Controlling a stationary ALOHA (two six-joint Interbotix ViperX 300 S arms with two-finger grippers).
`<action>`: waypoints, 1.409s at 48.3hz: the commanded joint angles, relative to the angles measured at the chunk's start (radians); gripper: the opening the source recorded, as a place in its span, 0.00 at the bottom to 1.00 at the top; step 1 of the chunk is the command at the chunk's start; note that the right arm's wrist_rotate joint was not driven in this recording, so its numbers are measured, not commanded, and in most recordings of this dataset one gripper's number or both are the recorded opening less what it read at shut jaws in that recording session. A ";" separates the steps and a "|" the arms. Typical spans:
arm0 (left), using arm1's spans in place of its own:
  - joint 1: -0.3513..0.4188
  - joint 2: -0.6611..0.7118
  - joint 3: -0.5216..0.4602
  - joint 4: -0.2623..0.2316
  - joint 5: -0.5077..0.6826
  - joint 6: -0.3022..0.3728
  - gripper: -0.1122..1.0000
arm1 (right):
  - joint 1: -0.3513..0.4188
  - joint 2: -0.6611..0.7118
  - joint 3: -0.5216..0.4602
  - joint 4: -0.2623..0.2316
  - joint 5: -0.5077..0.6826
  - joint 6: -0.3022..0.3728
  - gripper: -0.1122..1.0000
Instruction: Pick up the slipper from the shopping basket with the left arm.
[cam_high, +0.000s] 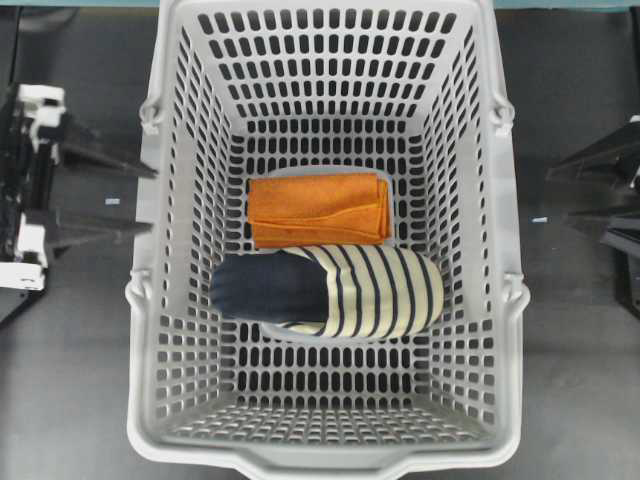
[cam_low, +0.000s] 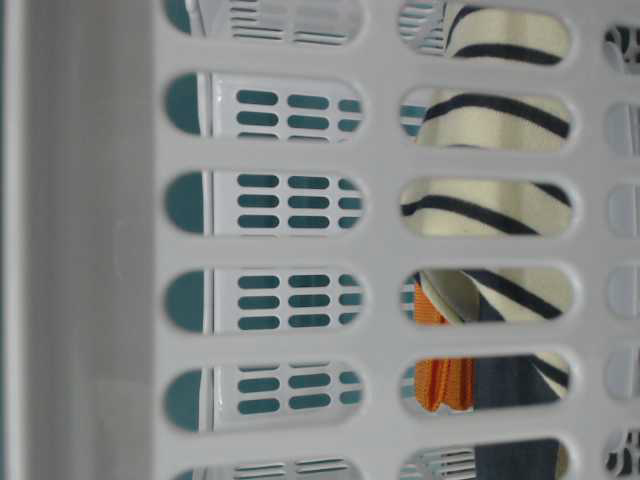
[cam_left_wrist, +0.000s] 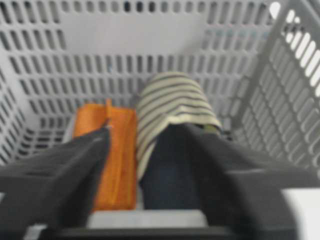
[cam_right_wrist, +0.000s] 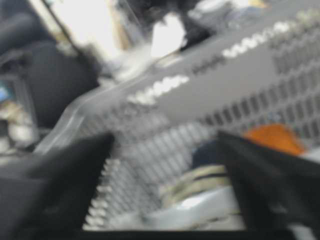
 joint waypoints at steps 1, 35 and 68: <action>-0.015 0.081 -0.120 0.003 0.064 -0.002 0.78 | -0.003 -0.012 -0.028 0.009 0.005 0.000 0.82; -0.084 0.604 -0.541 0.003 0.245 0.005 0.81 | 0.000 -0.118 -0.020 -0.241 0.195 0.002 0.78; -0.123 0.968 -0.854 0.003 0.709 -0.054 0.91 | 0.006 -0.137 0.041 -0.216 0.117 0.000 0.78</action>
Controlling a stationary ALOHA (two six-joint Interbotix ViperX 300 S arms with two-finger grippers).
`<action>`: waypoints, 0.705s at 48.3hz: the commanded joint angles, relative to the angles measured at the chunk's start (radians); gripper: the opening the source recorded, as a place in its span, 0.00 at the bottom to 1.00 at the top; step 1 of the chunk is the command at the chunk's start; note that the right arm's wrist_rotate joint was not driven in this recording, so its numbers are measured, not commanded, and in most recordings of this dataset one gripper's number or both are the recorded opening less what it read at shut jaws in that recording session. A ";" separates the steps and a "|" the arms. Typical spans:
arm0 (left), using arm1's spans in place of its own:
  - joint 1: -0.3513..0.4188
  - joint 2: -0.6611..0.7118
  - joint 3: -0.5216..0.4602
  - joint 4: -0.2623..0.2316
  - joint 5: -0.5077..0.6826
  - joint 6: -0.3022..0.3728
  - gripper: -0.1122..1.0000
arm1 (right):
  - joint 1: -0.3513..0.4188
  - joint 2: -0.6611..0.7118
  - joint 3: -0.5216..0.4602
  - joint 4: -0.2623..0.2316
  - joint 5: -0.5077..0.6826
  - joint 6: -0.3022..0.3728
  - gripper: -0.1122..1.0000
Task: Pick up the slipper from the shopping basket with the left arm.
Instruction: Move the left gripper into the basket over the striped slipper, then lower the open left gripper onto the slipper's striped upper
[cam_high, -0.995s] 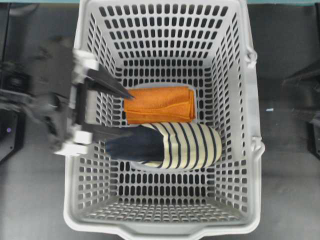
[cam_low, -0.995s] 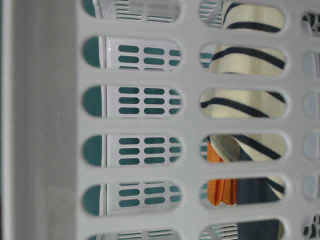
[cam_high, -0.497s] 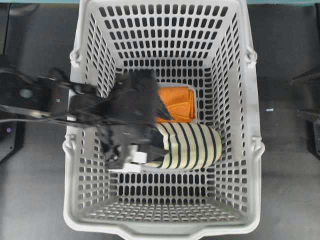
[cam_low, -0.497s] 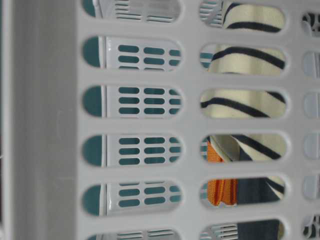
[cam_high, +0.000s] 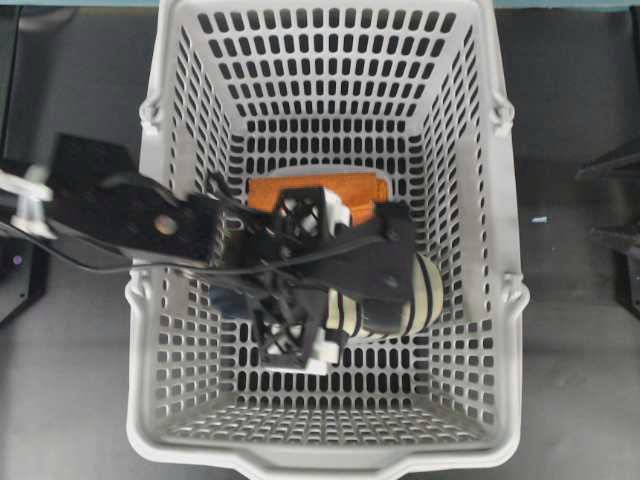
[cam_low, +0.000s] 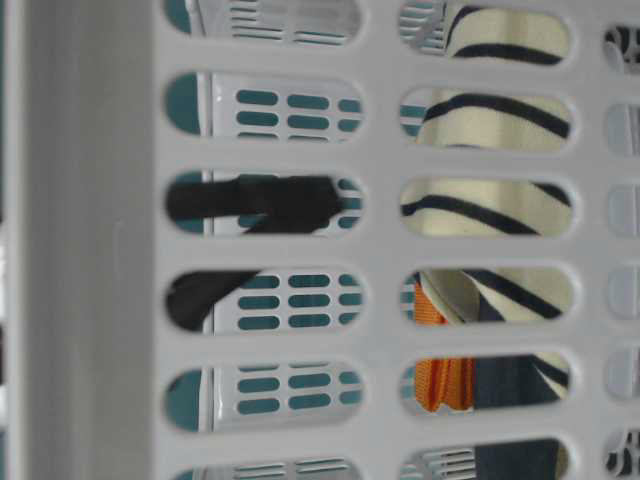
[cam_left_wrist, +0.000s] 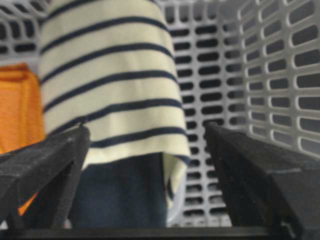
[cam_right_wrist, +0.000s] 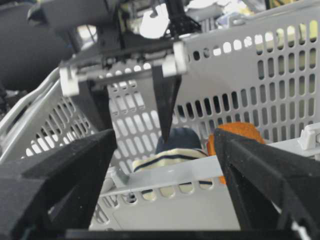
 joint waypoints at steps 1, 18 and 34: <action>-0.002 0.032 -0.043 0.003 0.034 -0.017 0.92 | -0.002 0.006 -0.006 0.003 -0.009 0.000 0.78; 0.014 0.114 -0.015 0.003 0.048 -0.037 0.91 | -0.002 0.006 -0.006 0.003 -0.011 0.000 0.78; -0.006 0.095 -0.052 0.003 0.075 -0.049 0.32 | -0.002 0.006 -0.006 0.003 -0.011 -0.002 0.78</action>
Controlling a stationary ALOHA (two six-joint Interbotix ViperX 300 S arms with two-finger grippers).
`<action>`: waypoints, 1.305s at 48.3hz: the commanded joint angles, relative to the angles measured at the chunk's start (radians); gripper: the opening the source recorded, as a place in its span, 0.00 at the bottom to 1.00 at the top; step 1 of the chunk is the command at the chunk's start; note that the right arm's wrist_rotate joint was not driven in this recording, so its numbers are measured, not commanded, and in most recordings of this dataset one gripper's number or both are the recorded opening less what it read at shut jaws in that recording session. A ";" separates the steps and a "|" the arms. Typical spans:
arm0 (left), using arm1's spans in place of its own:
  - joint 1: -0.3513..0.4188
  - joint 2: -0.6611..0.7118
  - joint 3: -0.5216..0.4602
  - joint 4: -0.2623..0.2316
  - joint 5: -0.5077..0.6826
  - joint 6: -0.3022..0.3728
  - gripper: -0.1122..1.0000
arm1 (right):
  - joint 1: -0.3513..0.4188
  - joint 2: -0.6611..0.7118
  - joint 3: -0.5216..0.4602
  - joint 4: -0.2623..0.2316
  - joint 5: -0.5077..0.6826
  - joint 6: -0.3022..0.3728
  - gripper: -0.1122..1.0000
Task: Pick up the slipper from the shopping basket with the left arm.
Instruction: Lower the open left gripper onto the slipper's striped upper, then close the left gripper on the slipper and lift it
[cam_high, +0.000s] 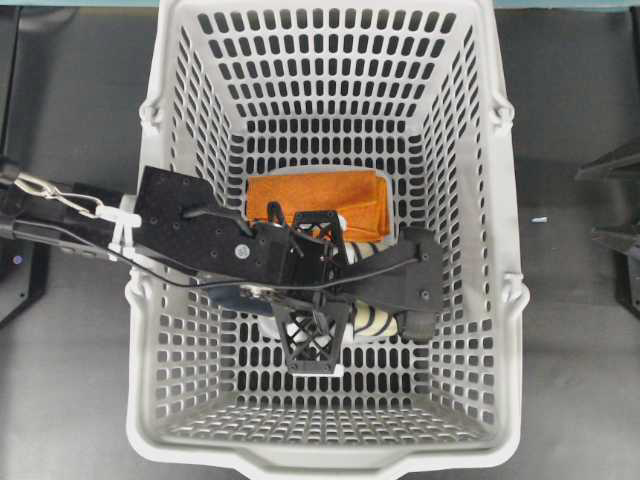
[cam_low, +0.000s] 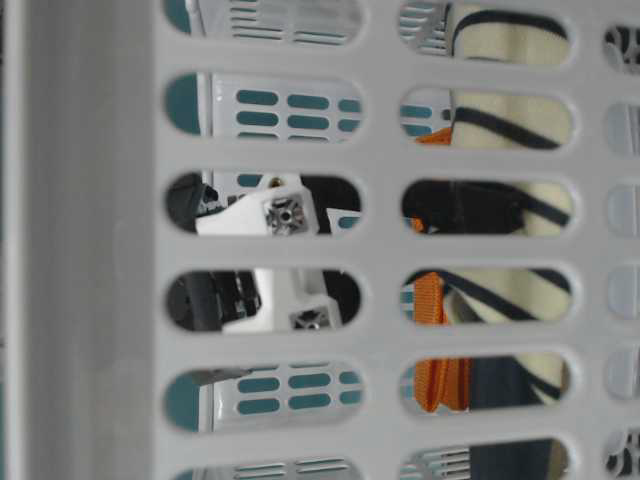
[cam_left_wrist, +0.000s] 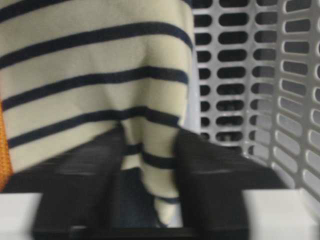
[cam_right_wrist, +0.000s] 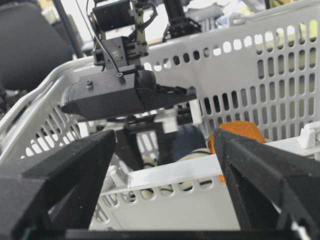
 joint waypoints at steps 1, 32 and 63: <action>-0.012 -0.029 -0.044 0.003 0.011 0.000 0.28 | -0.002 0.005 -0.006 0.003 -0.011 0.000 0.78; -0.018 -0.012 -0.589 0.017 0.472 0.012 0.15 | -0.002 -0.006 -0.014 0.003 -0.008 0.000 0.78; -0.018 -0.009 -0.594 0.015 0.489 0.014 0.15 | -0.002 -0.011 -0.012 0.003 -0.006 0.000 0.78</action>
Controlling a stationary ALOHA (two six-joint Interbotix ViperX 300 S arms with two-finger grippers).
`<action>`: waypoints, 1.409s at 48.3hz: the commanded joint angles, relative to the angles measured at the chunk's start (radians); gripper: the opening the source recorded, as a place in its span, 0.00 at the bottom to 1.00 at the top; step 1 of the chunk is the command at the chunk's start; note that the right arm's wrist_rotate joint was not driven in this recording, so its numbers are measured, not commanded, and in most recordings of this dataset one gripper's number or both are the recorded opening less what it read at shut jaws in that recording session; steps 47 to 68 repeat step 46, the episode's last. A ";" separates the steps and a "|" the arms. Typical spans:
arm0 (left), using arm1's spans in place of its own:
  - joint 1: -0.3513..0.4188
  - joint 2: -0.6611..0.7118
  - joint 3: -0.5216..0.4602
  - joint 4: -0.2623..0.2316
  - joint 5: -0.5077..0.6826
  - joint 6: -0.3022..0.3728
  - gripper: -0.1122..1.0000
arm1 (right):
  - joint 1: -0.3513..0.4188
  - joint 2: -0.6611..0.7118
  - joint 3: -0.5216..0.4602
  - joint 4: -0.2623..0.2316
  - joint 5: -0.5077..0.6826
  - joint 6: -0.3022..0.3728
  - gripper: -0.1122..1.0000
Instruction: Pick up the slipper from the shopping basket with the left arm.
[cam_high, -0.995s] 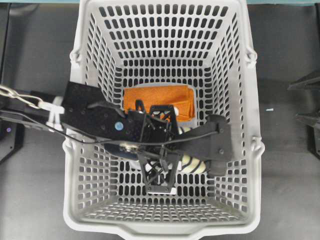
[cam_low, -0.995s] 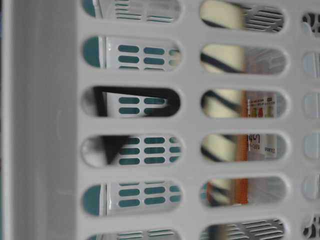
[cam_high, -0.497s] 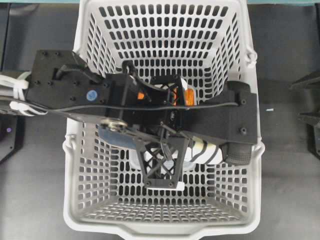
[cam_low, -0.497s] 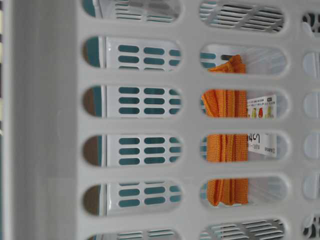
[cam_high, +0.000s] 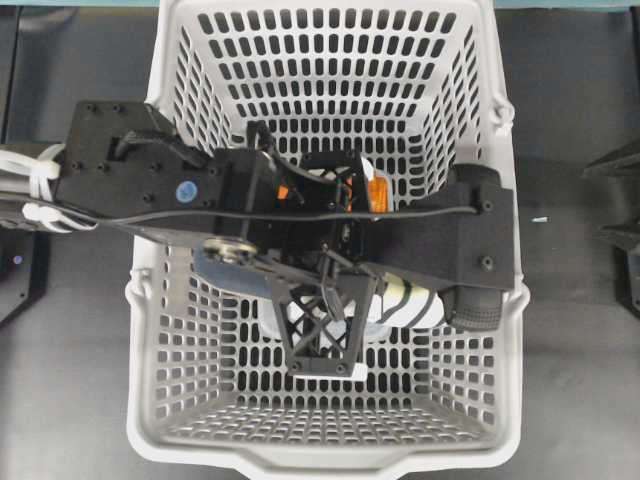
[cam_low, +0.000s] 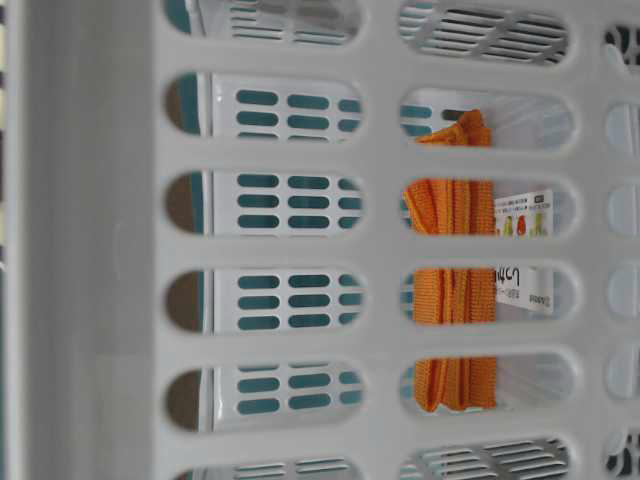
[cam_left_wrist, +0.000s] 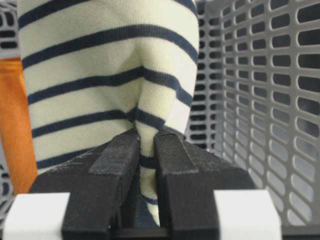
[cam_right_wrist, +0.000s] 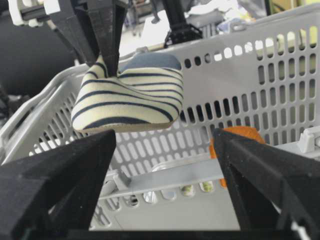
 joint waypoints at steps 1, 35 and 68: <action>-0.002 -0.017 -0.029 0.005 0.002 0.000 0.15 | 0.000 0.008 -0.011 0.003 -0.008 0.000 0.78; 0.009 -0.020 -0.035 0.005 0.025 0.002 0.15 | 0.000 0.006 -0.011 0.003 -0.006 0.002 0.78; 0.011 -0.020 -0.035 0.005 0.032 0.002 0.15 | 0.000 0.006 -0.009 0.003 -0.006 0.000 0.78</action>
